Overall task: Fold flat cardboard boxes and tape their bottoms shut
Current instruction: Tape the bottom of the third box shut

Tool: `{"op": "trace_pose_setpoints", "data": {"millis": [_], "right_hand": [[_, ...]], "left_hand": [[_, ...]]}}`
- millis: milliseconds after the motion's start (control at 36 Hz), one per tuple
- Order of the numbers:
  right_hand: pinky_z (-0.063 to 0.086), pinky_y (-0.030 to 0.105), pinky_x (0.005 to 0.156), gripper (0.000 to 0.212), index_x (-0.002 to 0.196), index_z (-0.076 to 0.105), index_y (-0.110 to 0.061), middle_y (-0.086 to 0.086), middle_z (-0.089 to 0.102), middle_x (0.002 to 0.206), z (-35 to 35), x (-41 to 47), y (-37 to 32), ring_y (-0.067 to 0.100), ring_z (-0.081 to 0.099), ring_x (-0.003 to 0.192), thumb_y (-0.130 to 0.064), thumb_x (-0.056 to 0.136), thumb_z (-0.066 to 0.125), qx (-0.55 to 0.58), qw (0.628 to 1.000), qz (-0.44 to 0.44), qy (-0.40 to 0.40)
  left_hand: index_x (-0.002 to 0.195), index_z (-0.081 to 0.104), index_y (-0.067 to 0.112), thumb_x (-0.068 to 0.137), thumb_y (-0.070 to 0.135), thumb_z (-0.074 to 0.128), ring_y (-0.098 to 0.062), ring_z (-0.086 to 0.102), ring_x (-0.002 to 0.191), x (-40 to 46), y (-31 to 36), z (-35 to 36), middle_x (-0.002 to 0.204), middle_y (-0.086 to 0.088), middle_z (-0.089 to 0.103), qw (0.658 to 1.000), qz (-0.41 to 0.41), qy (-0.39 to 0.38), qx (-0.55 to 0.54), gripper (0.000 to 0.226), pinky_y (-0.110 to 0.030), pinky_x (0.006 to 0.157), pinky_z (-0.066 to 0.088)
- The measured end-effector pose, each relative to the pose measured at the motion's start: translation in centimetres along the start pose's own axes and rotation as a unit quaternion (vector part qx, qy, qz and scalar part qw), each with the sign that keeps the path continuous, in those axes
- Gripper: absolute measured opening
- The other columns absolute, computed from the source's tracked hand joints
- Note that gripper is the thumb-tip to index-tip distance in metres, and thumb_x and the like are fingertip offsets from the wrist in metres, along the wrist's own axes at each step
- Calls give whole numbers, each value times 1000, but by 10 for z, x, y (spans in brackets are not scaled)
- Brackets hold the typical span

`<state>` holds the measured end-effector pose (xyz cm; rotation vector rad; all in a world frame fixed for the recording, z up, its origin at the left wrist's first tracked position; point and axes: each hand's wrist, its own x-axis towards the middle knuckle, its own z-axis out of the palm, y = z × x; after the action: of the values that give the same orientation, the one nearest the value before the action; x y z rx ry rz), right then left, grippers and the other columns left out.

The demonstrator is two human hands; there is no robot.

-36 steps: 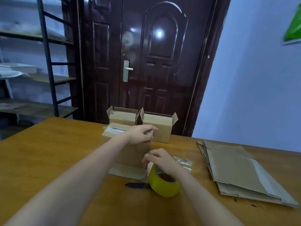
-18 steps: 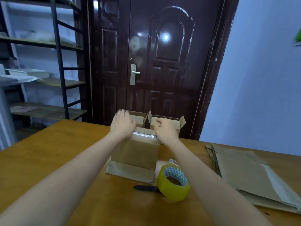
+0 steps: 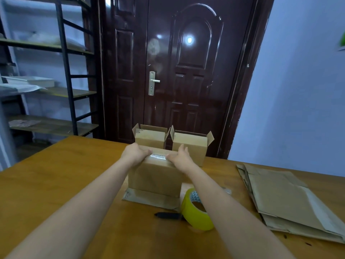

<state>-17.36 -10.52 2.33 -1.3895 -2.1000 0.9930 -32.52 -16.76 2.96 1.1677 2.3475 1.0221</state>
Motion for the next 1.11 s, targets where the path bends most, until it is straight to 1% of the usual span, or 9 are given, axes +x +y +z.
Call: {"op": "trace_pose_setpoints", "data": {"millis": [139, 333, 667, 750, 806, 889, 944, 1000, 1111], "right_hand": [[21, 40, 115, 98, 150, -13, -11, 7, -8, 159, -3, 1, 3, 31, 14, 144, -35, 90, 60, 82, 996, 36, -3], [44, 45, 100, 111, 148, -19, -27, 18, 29, 149, -5, 3, 13, 34, 48, 119, -38, 82, 70, 219, 969, 104, -44], [45, 48, 100, 115, 147, -20, -31, 18, 31, 148, -5, 8, 19, 32, 50, 116, -23, 81, 74, 323, 935, 132, -68], [45, 50, 99, 118, 147, -18, -32, 17, 30, 148, -4, 8, 20, 34, 49, 118, -21, 78, 76, 336, 927, 150, -69], [47, 52, 96, 117, 149, -8, -30, 19, 39, 141, -4, 6, 18, 35, 53, 114, -22, 72, 80, 345, 920, 172, -69], [50, 47, 92, 89, 139, 33, -13, 18, 57, 119, -4, -2, 13, 32, 60, 104, -31, 68, 82, 333, 919, 195, -84], [50, 45, 94, 79, 133, 38, -11, 15, 58, 117, -6, -5, 9, 30, 59, 104, -43, 71, 77, 309, 930, 187, -73], [48, 43, 96, 75, 133, 42, -13, 13, 59, 119, -9, -5, 4, 28, 59, 105, -54, 75, 68, 306, 933, 178, -67], [46, 42, 100, 77, 131, 51, -17, 8, 62, 122, -17, -6, -8, 26, 60, 109, -66, 72, 58, 313, 937, 143, -63]], "left_hand": [[133, 44, 3, 80, 47, 69, -31, 54, 112, 0, -9, -2, 129, -15, 53, 987, -69, -50, -137, 73, -38, 89, 48], [129, 48, 3, 81, 45, 70, -28, 57, 101, 0, -14, 0, 120, -15, 58, 970, -85, -78, -214, 68, -40, 88, 49], [132, 44, 4, 82, 42, 69, -26, 57, 85, -2, -18, -4, 99, -12, 59, 941, -142, -130, -279, 67, -40, 74, 48], [130, 48, 6, 82, 47, 67, -29, 58, 90, -3, -20, -4, 99, -13, 61, 936, -147, -150, -283, 65, -42, 84, 49], [129, 47, 7, 83, 48, 64, -26, 56, 86, -4, -19, -4, 95, -10, 58, 941, -141, -139, -276, 64, -40, 83, 47], [134, 44, 6, 89, 53, 54, -22, 52, 87, -6, -19, -1, 110, -10, 57, 953, -120, -116, -254, 66, -36, 83, 40], [142, 37, 8, 89, 64, 43, -29, 45, 115, -7, -18, -1, 141, -15, 42, 968, -112, -74, -212, 77, -42, 100, 35], [147, 28, 12, 89, 68, 35, -34, 25, 137, -11, -18, -6, 153, -14, 22, 978, -115, -20, -171, 82, -48, 112, 21], [129, 54, 20, 68, 74, 18, -33, 48, 117, -1, -24, -14, 131, -12, 54, 976, -71, 1, -205, 89, -50, 104, 37]]}}
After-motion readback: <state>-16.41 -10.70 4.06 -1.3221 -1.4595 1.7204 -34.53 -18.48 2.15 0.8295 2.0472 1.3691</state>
